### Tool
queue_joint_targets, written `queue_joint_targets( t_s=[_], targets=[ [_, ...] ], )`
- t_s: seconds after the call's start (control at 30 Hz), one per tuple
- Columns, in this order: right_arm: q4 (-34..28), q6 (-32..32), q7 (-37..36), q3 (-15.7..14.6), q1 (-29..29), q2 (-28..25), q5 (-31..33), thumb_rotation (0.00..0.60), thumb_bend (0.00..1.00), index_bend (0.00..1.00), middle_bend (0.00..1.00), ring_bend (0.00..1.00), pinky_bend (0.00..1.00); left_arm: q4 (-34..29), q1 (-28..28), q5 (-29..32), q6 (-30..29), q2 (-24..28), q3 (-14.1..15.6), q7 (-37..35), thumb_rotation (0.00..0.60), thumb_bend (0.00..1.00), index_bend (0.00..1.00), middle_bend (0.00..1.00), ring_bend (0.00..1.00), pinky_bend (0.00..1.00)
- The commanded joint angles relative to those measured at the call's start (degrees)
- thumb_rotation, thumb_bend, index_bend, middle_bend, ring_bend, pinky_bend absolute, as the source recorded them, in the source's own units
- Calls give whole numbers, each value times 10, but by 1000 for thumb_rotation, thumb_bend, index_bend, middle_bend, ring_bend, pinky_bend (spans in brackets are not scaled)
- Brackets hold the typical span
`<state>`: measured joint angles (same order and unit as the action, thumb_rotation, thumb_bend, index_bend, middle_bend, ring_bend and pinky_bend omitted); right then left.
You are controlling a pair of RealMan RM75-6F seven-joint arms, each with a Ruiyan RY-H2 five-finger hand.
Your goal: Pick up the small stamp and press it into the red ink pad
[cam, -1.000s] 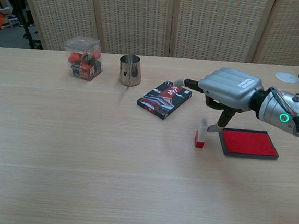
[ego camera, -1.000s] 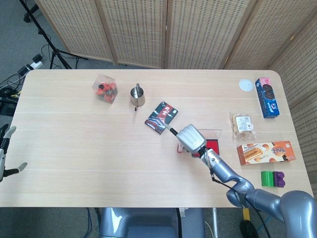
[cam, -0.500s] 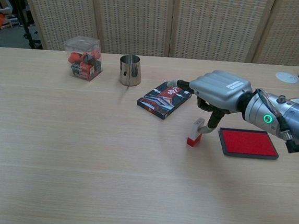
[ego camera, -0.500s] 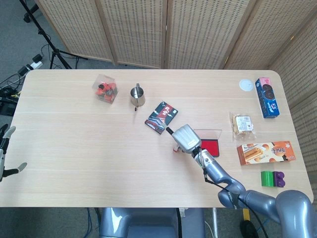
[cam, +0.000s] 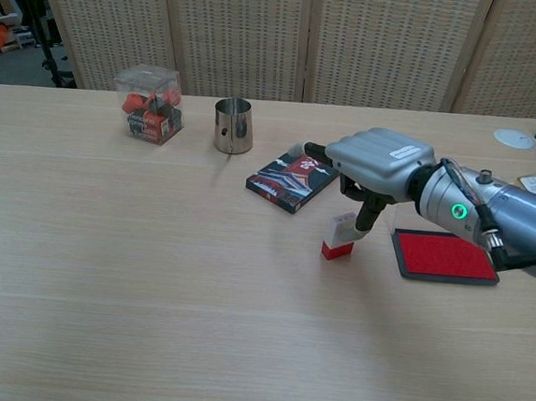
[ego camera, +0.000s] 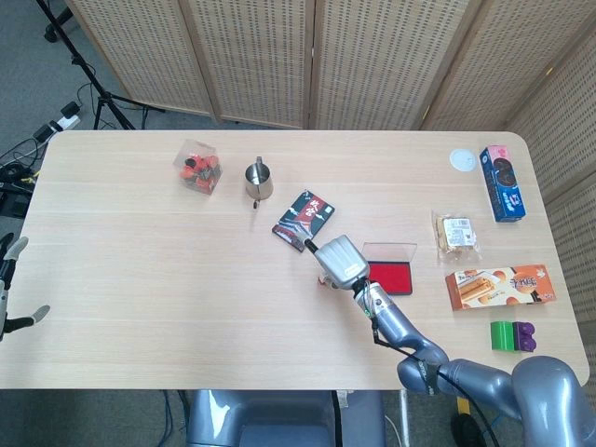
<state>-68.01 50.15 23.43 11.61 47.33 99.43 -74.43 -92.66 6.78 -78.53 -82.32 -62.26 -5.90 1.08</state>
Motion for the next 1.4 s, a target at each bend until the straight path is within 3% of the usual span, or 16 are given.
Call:
queue_joint_targets(
  t_s=[0.03,0.23,0.43,0.53,0.8,1.4],
  targets=[
    [-35,-23,9,-2,1,-27,22,600,0,14,944,1000,1000,0,0,0,1,0,1,0,600,0,0,0,0,0],
    [-101,-68,25,-5,8,-81,69,600,0,154,944,1000,1000,-1,0,-2,1,0,2,0,600,0,0,0,0,0],
    [-116,-70,34,-11,14,-92,91,600,45,263,944,1000,1000,-2,0,-4,-1,1,2,-1,600,0,0,0,0,0],
    [-116,-67,30,-13,17,-91,89,600,130,286,944,1000,1000,-1,0,-4,-1,1,2,-1,600,0,0,0,0,0],
    [-101,-54,15,-16,23,-83,67,600,229,332,944,1000,1000,-1,1,-2,2,1,2,-3,600,0,0,0,0,0],
    [-62,-48,9,-26,38,-60,61,600,348,417,944,1000,1000,0,1,1,5,3,1,-8,600,0,0,0,0,0]
  ],
)
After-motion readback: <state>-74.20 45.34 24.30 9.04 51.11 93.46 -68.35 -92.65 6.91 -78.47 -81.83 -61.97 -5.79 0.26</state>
